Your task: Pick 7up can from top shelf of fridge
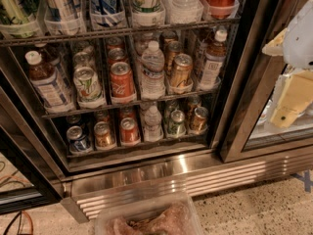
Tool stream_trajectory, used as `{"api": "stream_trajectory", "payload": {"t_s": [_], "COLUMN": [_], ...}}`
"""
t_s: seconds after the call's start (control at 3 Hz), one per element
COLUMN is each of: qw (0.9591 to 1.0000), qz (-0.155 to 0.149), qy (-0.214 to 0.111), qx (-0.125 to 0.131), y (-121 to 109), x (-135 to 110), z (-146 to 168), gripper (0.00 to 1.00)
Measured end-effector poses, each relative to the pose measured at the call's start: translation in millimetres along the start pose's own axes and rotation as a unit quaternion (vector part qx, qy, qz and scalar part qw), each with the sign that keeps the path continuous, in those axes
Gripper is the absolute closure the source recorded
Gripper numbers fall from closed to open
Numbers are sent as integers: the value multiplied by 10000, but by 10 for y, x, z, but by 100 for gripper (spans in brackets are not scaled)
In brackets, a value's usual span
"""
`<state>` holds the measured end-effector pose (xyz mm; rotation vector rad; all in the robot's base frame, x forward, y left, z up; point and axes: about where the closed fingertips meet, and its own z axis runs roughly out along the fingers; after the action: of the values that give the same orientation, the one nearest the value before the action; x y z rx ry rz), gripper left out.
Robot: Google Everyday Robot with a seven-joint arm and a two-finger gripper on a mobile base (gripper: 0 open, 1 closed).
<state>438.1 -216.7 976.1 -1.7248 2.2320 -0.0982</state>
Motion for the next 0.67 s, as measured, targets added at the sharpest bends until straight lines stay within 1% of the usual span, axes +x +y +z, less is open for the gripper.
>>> {"api": "stream_trajectory", "payload": {"t_s": [0.33, 0.67], "qw": [10000, 9994], "qz": [1, 206], "qy": [-1, -262], "qx": [0, 32], "y": [0, 19], "x": [0, -134], "z": [0, 73], "gripper": [0, 0]}}
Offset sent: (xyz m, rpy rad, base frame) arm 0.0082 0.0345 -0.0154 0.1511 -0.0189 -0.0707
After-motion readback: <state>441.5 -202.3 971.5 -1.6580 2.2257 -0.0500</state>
